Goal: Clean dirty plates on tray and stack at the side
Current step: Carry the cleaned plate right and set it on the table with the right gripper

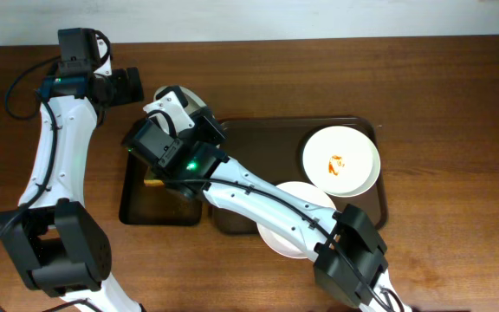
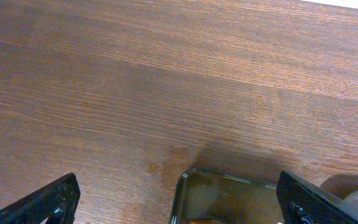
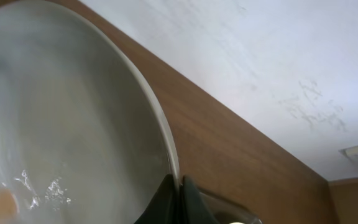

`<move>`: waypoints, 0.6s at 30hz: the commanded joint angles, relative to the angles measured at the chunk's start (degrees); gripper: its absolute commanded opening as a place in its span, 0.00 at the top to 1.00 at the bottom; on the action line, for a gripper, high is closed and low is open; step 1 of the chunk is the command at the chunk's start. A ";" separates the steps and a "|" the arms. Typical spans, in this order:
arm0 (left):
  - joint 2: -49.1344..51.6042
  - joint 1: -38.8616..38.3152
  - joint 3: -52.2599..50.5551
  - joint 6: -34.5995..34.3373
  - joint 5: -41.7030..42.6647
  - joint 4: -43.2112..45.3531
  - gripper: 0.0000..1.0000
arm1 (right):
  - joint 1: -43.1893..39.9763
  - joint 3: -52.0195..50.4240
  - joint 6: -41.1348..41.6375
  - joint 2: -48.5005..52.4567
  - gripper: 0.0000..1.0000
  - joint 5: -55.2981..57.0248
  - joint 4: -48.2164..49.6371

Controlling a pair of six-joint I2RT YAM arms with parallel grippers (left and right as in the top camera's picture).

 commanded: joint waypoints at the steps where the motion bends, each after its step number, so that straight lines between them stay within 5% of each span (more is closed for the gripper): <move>1: -1.42 0.15 1.16 -0.33 -0.61 0.07 0.00 | 0.83 1.36 -0.48 -1.14 0.96 -1.68 0.31; 6: -1.42 0.15 1.16 -0.33 -0.59 -0.04 0.00 | -3.48 1.36 6.36 -1.14 0.96 -20.02 -2.43; 11: -1.42 0.15 1.16 -0.33 -0.59 -0.04 0.00 | -26.21 1.38 11.67 -1.22 0.96 -65.07 -12.37; 18: -1.42 0.15 1.16 -0.33 -0.59 -0.07 0.00 | -69.85 1.38 11.34 -1.20 0.96 -66.45 -27.85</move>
